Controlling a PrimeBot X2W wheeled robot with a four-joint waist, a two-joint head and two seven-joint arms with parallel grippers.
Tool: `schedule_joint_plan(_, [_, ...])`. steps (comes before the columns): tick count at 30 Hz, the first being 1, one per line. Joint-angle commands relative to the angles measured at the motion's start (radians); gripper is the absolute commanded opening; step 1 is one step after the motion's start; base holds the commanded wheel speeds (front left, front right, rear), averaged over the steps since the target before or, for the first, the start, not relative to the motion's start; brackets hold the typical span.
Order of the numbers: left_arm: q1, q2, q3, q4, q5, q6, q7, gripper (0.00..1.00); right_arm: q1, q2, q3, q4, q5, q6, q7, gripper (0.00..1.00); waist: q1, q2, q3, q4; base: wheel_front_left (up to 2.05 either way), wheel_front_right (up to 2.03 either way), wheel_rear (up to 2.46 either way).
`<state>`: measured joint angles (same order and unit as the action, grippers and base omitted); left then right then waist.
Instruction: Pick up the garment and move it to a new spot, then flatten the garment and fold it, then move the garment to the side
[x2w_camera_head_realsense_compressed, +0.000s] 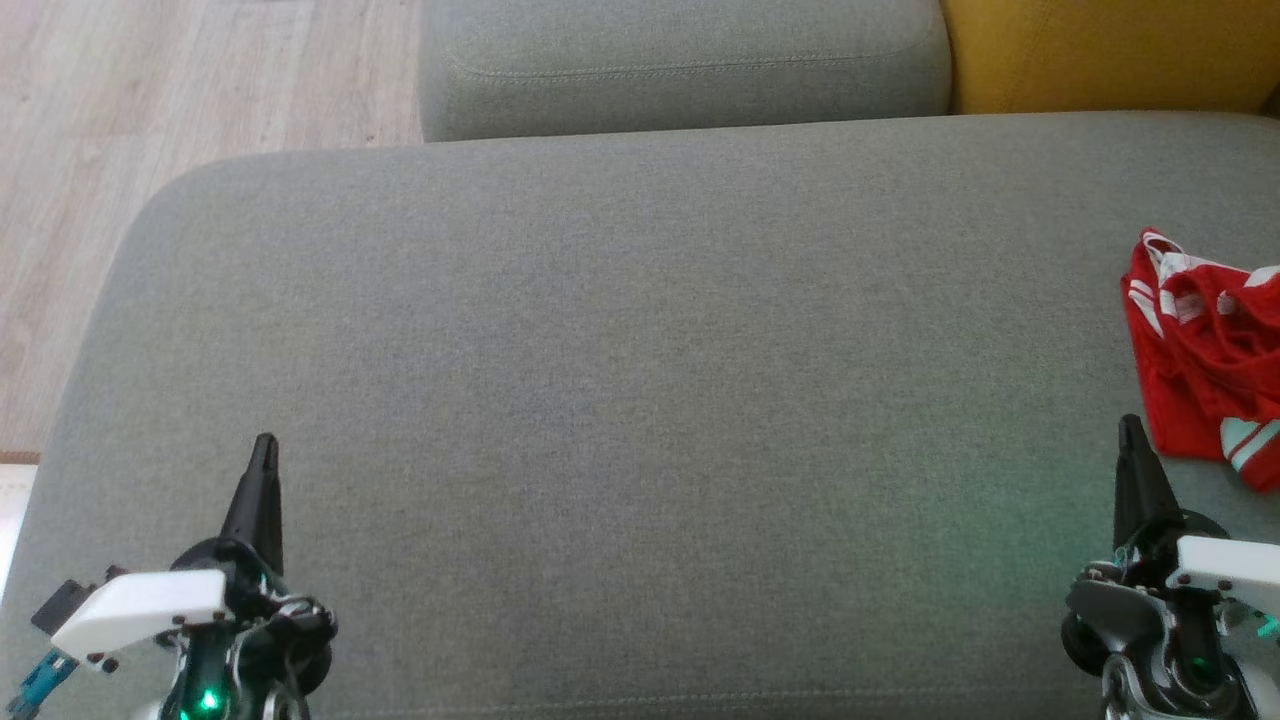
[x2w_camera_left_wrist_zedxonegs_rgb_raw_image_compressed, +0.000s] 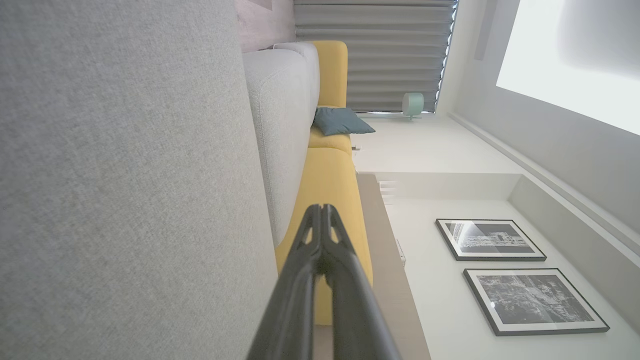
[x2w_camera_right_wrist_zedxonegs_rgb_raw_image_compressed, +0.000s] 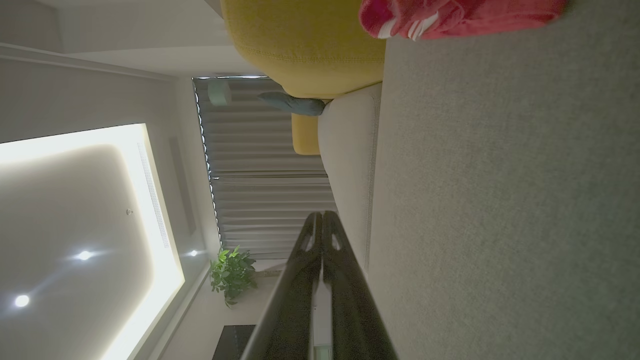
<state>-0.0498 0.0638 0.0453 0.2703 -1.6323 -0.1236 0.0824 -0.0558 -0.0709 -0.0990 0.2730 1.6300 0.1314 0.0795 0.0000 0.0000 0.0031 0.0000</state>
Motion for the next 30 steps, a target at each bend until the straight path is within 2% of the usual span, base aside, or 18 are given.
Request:
schedule_joint_plan(1, [-0.055, 0.010, 0.036, -0.027, -0.004, -0.007, 0.005, 0.00, -0.049, -0.004, 0.019, -0.030, 0.007, -0.001, 0.007, 0.00, 0.0000, 0.0000, 0.000, 0.000, 0.00, 0.00, 0.00])
schedule_joint_plan(30, [-0.056, 0.003, 0.045, -0.026, 0.005, -0.007, 0.012, 0.00, -0.050, 0.003, 0.009, -0.030, -0.002, -0.001, 0.015, 0.00, 0.0000, 0.0000, 0.000, 0.000, 0.00, 0.00, 0.00])
